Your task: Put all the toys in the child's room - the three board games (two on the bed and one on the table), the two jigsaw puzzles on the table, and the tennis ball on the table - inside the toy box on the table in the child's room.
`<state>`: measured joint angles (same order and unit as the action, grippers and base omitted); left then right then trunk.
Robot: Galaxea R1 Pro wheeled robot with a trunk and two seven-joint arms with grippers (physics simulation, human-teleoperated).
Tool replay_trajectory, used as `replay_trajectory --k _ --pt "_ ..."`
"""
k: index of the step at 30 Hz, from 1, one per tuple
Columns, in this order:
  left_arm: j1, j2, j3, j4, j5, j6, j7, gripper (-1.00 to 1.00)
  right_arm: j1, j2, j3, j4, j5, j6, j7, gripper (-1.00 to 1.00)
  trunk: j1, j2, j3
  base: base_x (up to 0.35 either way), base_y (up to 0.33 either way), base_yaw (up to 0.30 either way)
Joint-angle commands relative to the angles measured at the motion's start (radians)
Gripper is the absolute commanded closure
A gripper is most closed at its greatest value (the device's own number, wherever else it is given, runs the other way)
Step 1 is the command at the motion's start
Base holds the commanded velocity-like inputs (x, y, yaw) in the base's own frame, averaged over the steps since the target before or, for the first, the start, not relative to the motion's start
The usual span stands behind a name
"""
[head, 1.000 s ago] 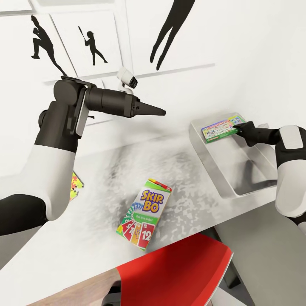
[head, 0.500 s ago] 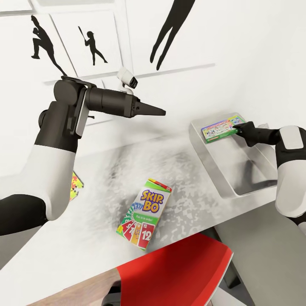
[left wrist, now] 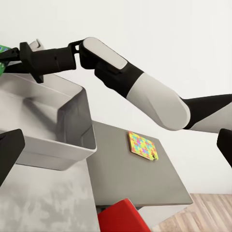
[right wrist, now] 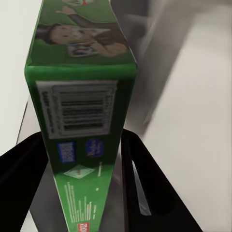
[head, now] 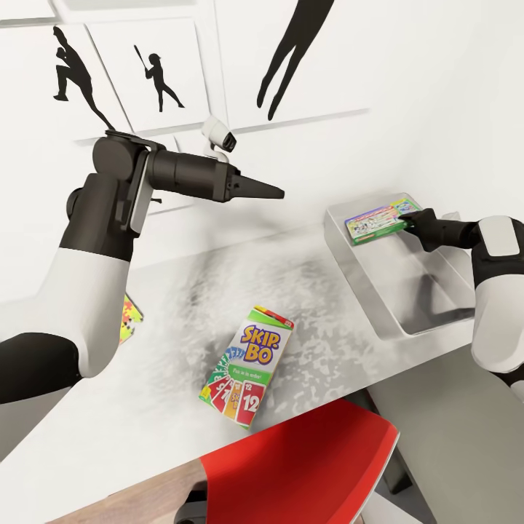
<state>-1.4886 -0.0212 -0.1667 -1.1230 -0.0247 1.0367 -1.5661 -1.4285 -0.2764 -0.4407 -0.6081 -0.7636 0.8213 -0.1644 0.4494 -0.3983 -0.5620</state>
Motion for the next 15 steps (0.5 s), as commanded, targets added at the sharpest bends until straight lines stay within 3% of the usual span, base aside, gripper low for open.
replay_trajectory --k 1,2,15 --pt "-0.001 -0.001 0.0 0.0 -0.003 0.011 -0.005 -1.0 -0.001 0.0 -0.002 -0.001 -0.012 0.003 -0.01 1.0 0.001 -0.002 -0.001 0.0 0.0 0.0" --pt "-0.001 -0.001 0.0 0.0 -0.003 0.011 -0.005 -1.0 -0.001 0.0 -0.002 -0.001 -0.013 0.003 -0.01 -1.0 0.001 -0.002 -0.001 0.0 0.0 0.0" --pt "-0.001 -0.004 -0.002 0.0 -0.003 0.011 -0.005 -1.0 -0.001 0.0 -0.001 0.005 -0.013 0.003 -0.01 -1.0 0.001 -0.002 -0.001 0.0 0.0 0.0"
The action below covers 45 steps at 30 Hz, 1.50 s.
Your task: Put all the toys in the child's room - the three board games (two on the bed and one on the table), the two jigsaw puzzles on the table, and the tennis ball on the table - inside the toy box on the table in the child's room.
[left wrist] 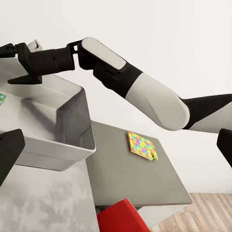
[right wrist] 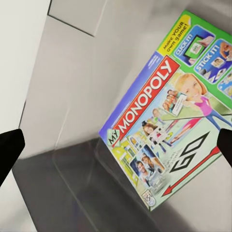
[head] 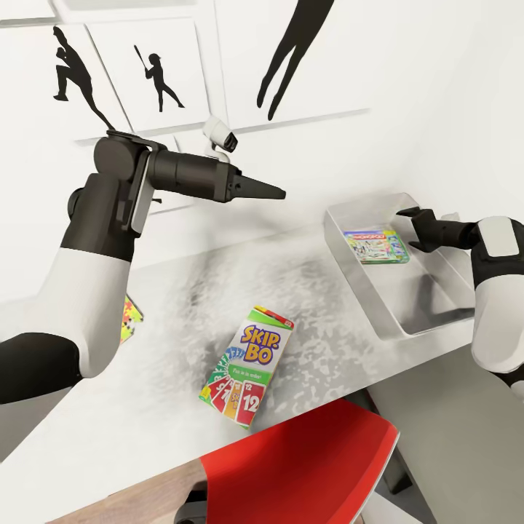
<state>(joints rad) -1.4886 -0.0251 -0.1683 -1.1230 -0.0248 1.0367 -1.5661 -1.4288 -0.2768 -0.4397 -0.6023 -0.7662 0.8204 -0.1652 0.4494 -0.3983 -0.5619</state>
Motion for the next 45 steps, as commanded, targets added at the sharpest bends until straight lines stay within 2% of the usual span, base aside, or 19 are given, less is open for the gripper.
replay_trajectory --k 1,19,29,45 --pt "-0.001 0.0 0.0 0.0 -0.003 0.011 -0.005 -1.0 -0.001 0.0 -0.002 -0.001 -0.01 0.003 -0.01 -1.0 0.001 -0.002 -0.001 0.0 0.0 0.0" --pt "-0.001 0.002 0.005 0.002 0.001 0.011 -0.005 -1.0 0.003 -0.005 -0.003 -0.019 -0.01 0.017 -0.006 -1.0 0.001 -0.002 -0.001 0.0 0.0 0.0" --pt "0.0 0.005 0.008 0.001 0.006 0.011 -0.005 -1.0 0.012 -0.001 0.0 -0.162 -0.012 0.096 -0.006 -1.0 0.001 -0.002 0.01 0.0 0.0 0.0" --pt "0.004 0.008 0.001 0.0 0.004 0.011 -0.005 -1.0 0.038 0.009 0.003 -0.214 -0.012 0.146 -0.007 -1.0 0.001 -0.002 0.036 0.0 0.0 0.0"
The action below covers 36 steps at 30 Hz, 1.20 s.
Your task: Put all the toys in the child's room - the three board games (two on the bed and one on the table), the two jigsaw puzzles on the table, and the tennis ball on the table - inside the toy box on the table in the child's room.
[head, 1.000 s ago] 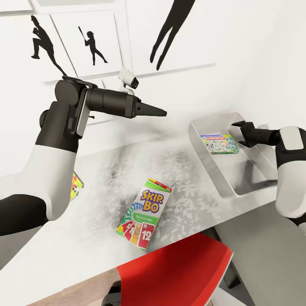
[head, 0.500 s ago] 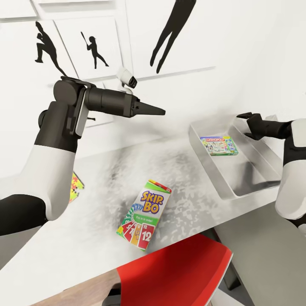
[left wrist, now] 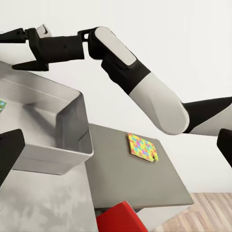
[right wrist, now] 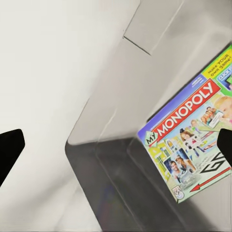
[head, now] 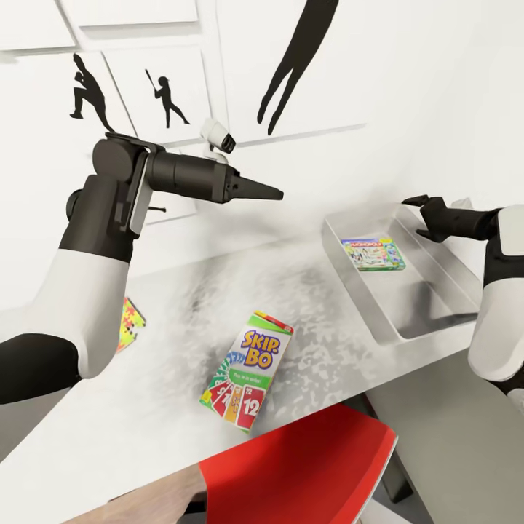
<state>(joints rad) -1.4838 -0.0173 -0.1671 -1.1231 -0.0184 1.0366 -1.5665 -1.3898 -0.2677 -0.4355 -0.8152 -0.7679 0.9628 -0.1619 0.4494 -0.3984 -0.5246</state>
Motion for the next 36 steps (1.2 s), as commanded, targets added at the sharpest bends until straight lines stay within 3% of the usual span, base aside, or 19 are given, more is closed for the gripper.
replay_trajectory --k 1,11,20,36 --pt "0.0 0.0 -0.001 0.0 -0.002 0.011 -0.004 -1.0 0.002 0.001 -0.001 -0.003 -0.011 0.004 -0.01 -1.0 0.001 -0.002 0.0 0.0 0.0 0.0" --pt "0.022 0.0 -0.003 0.0 -0.006 0.011 -0.004 -1.0 0.067 0.004 0.003 -0.019 -0.01 0.031 -0.01 -1.0 0.001 -0.002 0.016 0.0 0.0 0.0" --pt "0.077 -0.003 -0.008 -0.002 -0.008 0.011 -0.004 -1.0 0.14 0.008 0.005 -0.08 -0.011 0.055 -0.01 -1.0 0.001 -0.002 0.031 0.0 0.0 0.0" --pt "0.124 0.001 -0.009 -0.042 -0.007 0.011 -0.004 -1.0 0.162 0.007 0.003 -0.138 -0.011 0.084 -0.009 -1.0 0.001 -0.002 0.057 0.0 0.0 0.0"
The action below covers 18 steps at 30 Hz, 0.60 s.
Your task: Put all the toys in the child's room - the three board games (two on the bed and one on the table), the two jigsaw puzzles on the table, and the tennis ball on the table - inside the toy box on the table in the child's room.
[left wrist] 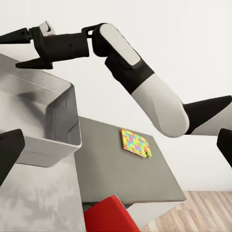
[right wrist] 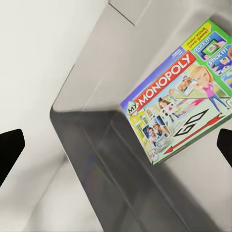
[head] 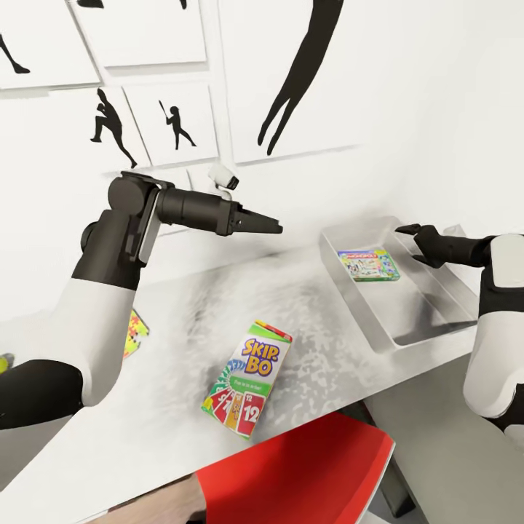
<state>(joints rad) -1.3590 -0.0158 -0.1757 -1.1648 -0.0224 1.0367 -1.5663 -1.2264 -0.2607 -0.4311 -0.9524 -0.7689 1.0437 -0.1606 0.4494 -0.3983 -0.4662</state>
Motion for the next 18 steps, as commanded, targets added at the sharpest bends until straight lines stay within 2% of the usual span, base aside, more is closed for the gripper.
replay_trajectory --k 1,8,14,18 --pt "0.003 0.001 0.0 0.0 -0.003 0.011 -0.005 -1.0 0.001 0.0 -0.001 -0.004 -0.01 0.004 -0.01 -1.0 0.001 -0.002 0.0 0.0 0.0 0.0" --pt "0.044 0.011 0.0 -0.001 -0.006 0.011 -0.005 -1.0 0.04 -0.003 -0.002 -0.08 -0.036 0.004 -0.01 -1.0 0.001 -0.002 0.011 0.0 0.0 0.0" --pt "0.099 0.016 0.001 -0.002 -0.007 0.011 -0.005 -1.0 0.108 -0.003 0.002 -0.169 -0.082 0.004 -0.01 -1.0 0.001 -0.002 0.021 0.0 0.0 0.0" --pt "0.141 0.029 0.001 -0.005 -0.007 0.011 -0.005 -1.0 0.17 -0.004 0.018 -0.247 -0.118 0.004 -0.01 -1.0 0.001 -0.002 0.028 0.0 0.0 0.0"
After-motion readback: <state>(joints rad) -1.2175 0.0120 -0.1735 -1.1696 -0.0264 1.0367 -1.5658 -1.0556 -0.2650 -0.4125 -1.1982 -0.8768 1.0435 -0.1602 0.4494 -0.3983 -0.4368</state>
